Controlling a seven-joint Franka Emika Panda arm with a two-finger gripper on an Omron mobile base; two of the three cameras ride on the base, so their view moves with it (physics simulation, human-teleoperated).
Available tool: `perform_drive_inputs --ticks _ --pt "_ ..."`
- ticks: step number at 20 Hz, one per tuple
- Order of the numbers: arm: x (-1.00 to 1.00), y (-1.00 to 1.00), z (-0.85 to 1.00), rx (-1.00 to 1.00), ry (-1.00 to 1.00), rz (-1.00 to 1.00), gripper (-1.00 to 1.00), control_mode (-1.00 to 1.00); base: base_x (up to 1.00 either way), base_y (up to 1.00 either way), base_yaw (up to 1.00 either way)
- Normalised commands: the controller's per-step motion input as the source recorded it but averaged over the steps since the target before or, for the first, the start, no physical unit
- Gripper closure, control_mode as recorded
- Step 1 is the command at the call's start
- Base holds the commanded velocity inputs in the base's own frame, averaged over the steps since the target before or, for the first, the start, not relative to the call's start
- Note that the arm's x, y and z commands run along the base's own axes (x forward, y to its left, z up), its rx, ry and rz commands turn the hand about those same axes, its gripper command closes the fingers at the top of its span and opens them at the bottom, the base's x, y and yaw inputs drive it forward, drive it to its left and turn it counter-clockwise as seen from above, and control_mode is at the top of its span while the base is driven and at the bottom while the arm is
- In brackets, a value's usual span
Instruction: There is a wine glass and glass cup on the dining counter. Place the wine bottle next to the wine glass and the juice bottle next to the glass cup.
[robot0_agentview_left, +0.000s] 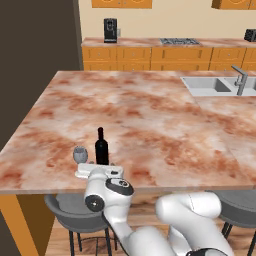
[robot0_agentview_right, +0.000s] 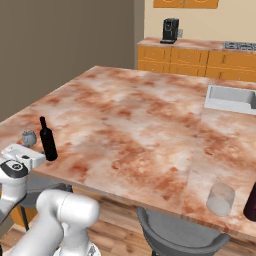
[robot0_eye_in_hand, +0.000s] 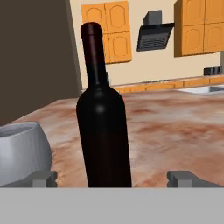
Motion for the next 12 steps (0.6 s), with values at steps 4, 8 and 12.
perform_drive_inputs --ticks 4,8,12 --pt "-0.45 0.00 0.49 0.03 0.08 0.00 -1.00 -1.00 0.00 0.00 0.00" --pt "-0.51 -0.08 0.49 0.02 0.19 0.00 -1.00 -1.00 0.00 0.00 0.00" --pt "-0.59 -0.17 0.39 0.01 0.22 0.00 -1.00 -1.00 0.00 0.00 0.00"
